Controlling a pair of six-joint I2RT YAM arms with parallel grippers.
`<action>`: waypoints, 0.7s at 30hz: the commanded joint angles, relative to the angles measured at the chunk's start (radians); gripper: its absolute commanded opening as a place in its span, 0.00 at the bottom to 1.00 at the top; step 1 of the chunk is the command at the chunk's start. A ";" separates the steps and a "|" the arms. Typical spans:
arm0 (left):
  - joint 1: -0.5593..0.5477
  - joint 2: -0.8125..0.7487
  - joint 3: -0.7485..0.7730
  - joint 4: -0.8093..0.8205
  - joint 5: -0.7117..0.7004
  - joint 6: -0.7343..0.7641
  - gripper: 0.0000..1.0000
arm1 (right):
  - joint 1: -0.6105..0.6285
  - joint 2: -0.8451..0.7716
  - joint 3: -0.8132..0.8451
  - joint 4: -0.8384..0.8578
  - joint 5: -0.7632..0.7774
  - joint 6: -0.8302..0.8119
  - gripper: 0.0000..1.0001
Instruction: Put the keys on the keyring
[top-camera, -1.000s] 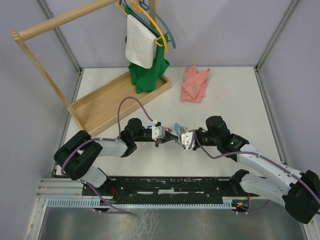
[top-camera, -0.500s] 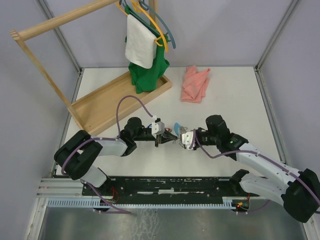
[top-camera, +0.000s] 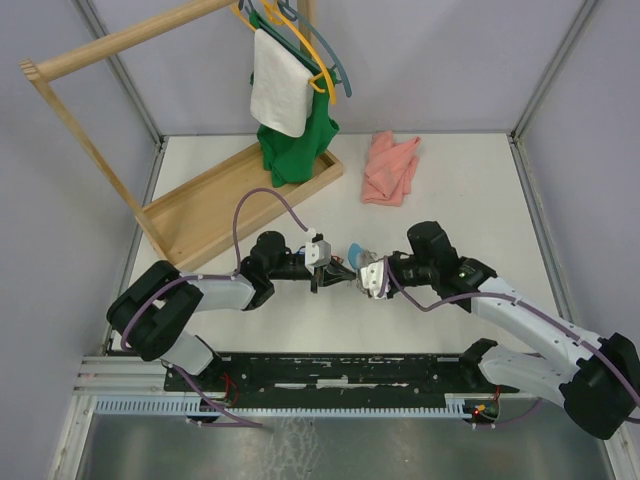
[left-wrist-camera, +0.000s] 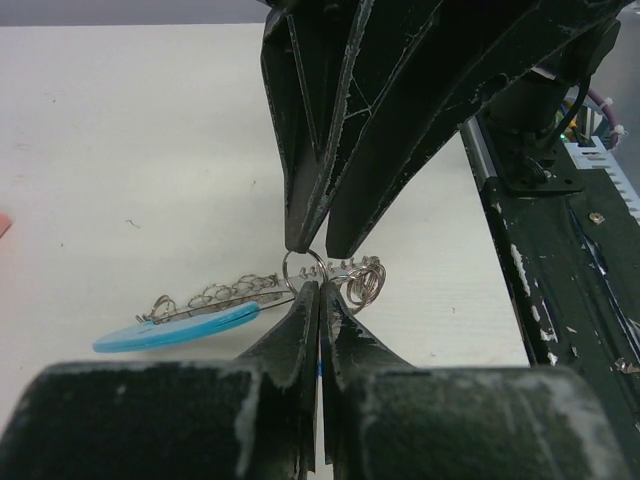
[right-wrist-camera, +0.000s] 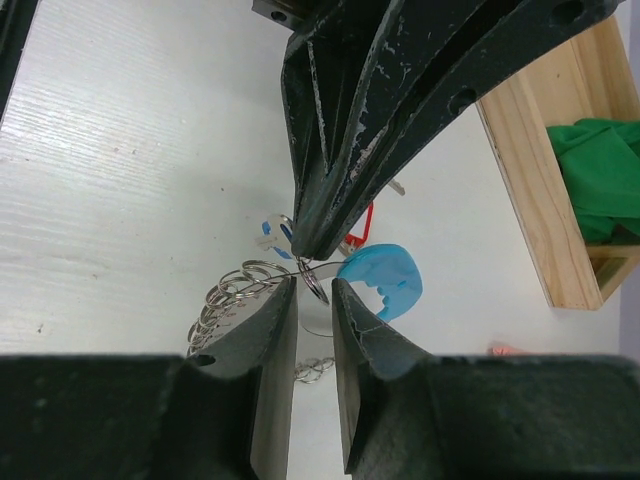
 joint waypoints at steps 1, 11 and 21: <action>-0.009 -0.030 0.041 0.013 0.025 -0.024 0.03 | 0.000 0.020 0.059 -0.050 -0.034 -0.053 0.28; -0.015 -0.023 0.049 -0.001 0.029 -0.020 0.03 | 0.009 0.058 0.089 -0.122 0.005 -0.146 0.29; -0.021 -0.020 0.058 -0.021 0.033 -0.010 0.03 | 0.023 0.091 0.114 -0.128 0.028 -0.183 0.20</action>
